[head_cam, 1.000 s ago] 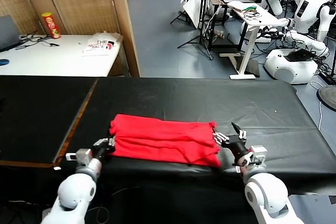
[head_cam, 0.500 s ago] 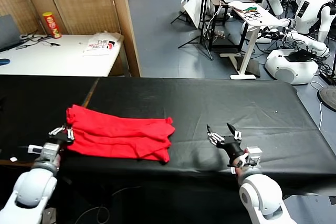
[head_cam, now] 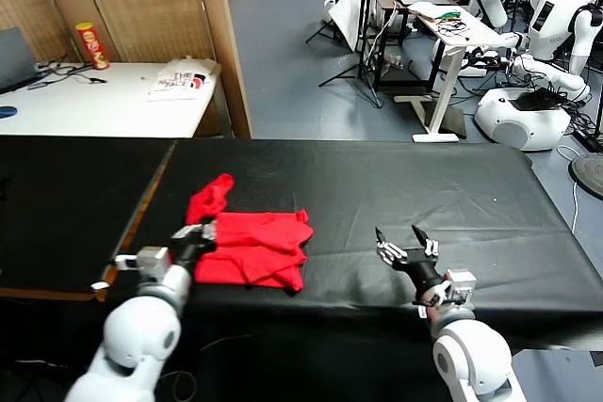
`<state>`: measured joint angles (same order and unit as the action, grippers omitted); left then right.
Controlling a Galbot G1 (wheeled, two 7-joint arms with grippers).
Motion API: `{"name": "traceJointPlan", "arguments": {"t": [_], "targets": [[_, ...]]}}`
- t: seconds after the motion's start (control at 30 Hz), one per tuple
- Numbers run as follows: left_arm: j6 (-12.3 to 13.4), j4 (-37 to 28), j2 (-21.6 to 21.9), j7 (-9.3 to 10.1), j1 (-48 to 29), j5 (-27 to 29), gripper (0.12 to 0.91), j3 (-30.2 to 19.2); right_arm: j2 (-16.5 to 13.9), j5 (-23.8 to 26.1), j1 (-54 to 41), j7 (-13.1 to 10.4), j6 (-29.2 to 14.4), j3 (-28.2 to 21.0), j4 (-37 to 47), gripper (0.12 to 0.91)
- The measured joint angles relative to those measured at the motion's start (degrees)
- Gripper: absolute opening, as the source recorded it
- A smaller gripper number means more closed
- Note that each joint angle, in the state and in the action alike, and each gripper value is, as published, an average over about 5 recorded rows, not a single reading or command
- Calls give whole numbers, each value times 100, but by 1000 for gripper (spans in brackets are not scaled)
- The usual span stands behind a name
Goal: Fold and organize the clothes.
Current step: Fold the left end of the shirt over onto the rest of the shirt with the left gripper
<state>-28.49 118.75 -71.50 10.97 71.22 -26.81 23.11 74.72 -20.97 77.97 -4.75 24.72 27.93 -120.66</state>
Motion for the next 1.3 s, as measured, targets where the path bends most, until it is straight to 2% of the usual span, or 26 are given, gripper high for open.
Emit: {"name": "traceJointPlan", "arguments": {"t": [0.33,0.73,0.8,0.9,1.07,1.17,1.3], "targets": [[33,-191,-626,-40,-26,120,163,-474,44,88,-17,-1,19,-38,54,798],[-7,-265,-839,-8,127,353,163,-621,52,138,-120,25,31,-133,211,798],[-8,-287,-888,-7,144,369,182,-635,39,138,-149,50,30,-163,242,798],[-8,-315,-968,-15,185,316,295,-653,-5,132,-214,108,25,-233,310,798],[-14,-297,-1209,43,292,-138,580,-680,-131,58,-401,191,56,-438,479,798],[62,-165,-1326,80,365,-543,723,-655,-192,-62,-576,244,110,-656,612,798],[186,172,-1217,54,382,-718,793,-478,-185,-117,-887,366,146,-1082,822,798]]}}
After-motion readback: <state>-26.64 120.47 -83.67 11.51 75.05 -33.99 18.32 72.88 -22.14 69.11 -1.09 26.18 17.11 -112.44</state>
